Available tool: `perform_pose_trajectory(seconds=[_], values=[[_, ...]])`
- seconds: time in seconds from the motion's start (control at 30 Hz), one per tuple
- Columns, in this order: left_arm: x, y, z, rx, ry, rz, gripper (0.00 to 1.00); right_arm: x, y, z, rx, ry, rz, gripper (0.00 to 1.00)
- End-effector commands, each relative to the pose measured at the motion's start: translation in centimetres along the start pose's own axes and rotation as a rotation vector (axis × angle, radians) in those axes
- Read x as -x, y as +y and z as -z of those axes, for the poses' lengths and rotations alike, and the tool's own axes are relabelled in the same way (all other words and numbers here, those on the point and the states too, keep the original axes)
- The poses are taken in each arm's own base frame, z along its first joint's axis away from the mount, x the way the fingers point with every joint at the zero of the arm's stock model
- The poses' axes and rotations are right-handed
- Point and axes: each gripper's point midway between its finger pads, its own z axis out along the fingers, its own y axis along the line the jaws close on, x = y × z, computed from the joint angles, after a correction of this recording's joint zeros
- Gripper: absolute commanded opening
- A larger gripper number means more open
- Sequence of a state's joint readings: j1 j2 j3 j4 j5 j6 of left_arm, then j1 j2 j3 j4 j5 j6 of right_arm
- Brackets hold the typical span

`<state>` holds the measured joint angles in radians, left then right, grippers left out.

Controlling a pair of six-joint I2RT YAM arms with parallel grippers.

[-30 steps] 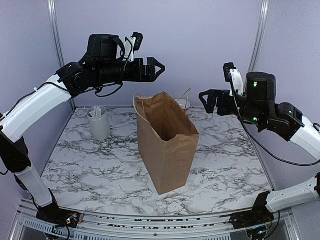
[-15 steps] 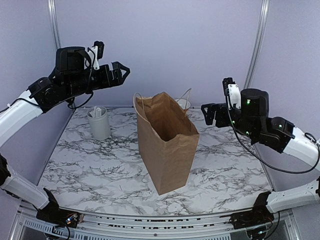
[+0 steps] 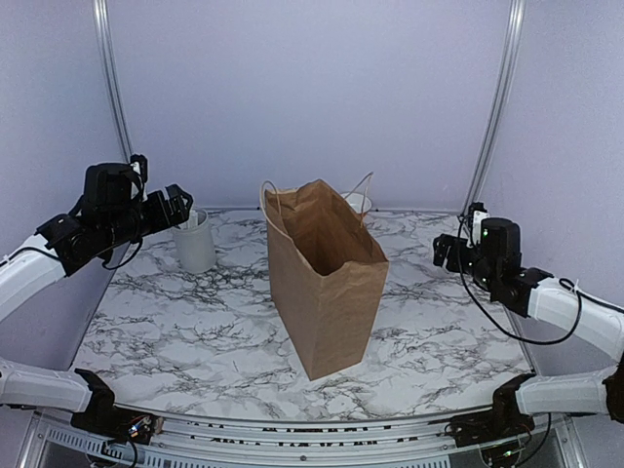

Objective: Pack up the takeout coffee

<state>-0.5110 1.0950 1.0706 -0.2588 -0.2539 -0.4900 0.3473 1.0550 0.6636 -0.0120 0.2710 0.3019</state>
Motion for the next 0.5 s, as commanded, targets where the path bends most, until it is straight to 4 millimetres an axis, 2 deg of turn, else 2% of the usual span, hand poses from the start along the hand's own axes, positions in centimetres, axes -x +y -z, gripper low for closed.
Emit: perform_pose_trajectory(seconds=[0.0,0.23,0.33,0.47], values=[[-2.0,3.9,-0.3,0.104,-0.006,0.024,0.99,1.5,-1.8,-0.3,-0.013,-0.129,-0.048,0.99],[-5.9,9.2,-1.0,0.281,0.006,-0.065,0.99,-0.5,-6.2,-1.2,-0.228,-0.157,0.069,1.00],[-7.2,10.6,-0.8,0.307,-0.027,-0.059,0.99,-1.5,-8.3,-1.8,-0.284,-0.140,0.062,1.00],[-8.4,11.3,-0.5,0.277,-0.067,-0.061,0.99,-2.6,-10.6,-2.4,-0.294,-0.140,0.042,1.00]])
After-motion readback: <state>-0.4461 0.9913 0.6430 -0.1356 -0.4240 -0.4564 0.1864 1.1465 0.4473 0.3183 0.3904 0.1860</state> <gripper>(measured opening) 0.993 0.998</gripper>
